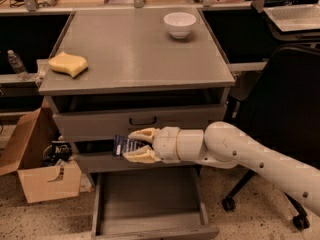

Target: Place rxbar blueberry into bottom drawer

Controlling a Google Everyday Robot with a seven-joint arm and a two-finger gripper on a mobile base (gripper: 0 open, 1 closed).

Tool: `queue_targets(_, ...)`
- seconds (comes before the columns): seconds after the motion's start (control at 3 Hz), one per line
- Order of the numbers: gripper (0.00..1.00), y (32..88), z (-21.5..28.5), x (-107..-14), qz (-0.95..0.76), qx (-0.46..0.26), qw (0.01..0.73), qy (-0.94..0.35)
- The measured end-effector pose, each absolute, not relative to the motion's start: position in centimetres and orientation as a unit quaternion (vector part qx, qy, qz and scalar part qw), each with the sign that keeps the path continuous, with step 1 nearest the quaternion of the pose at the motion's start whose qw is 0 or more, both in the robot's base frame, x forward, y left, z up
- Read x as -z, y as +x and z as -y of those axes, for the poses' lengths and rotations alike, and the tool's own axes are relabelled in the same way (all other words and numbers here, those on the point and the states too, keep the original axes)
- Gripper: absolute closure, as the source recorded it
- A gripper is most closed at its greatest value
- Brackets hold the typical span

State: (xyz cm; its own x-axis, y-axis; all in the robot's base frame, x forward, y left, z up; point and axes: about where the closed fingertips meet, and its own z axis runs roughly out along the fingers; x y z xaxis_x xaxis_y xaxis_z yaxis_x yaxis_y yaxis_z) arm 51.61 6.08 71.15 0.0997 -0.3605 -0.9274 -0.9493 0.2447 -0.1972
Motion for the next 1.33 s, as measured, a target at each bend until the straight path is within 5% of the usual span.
queue_targets(0.67, 1.0, 50.4, -7.3, -66.9, -0.626, -0.305, 0.477, -0.536)
queue_targets(1.33, 1.0, 45.6, -14.1, -53.2, -0.644, -0.366, 0.446, -0.502)
